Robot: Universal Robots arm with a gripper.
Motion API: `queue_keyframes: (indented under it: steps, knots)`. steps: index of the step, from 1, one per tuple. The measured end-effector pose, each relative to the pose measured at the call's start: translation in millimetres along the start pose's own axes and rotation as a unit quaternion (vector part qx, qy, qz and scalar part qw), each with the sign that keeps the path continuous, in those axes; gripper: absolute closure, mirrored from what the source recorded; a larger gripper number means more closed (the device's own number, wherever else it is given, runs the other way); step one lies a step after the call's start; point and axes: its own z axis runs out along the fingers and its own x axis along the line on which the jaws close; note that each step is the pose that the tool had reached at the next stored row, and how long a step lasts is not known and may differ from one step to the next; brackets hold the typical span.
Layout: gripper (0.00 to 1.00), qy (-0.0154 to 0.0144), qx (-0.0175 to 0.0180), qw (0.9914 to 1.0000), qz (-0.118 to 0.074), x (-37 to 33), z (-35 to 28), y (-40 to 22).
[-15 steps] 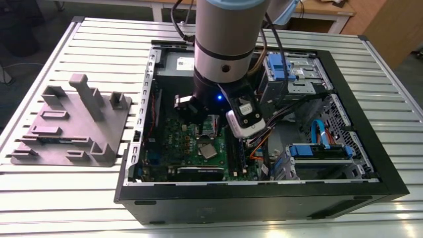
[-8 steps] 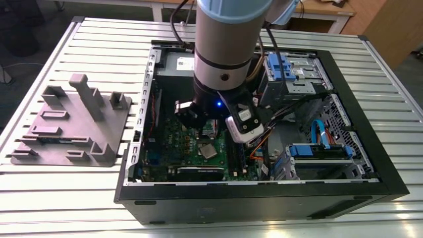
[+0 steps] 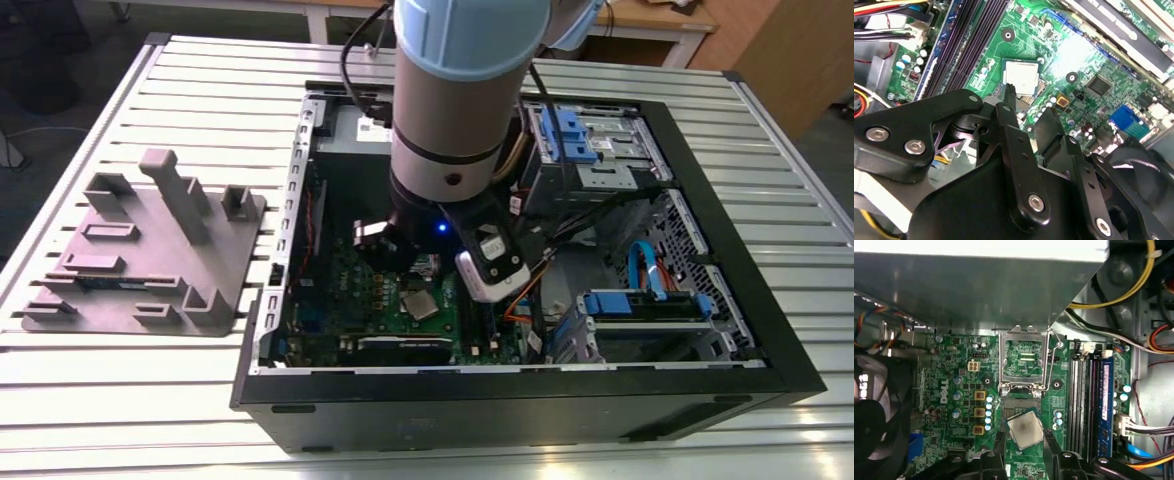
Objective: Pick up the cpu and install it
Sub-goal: 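Place the cpu into insertion slot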
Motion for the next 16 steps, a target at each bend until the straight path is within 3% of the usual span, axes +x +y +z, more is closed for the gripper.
queue_keyframes:
  steps: [4, 12, 16]
  knots:
    - [0.57, 0.0004, 0.0001, 0.99996, -0.009, -0.1, 6.0, -0.4]
    - [0.57, 0.0004, 0.0001, 0.99996, -0.009, -0.1, 6.4, -0.4]
    - [0.57, 0.0014, 0.0003, 0.99943, -0.034, -0.1, 7.2, -0.5]
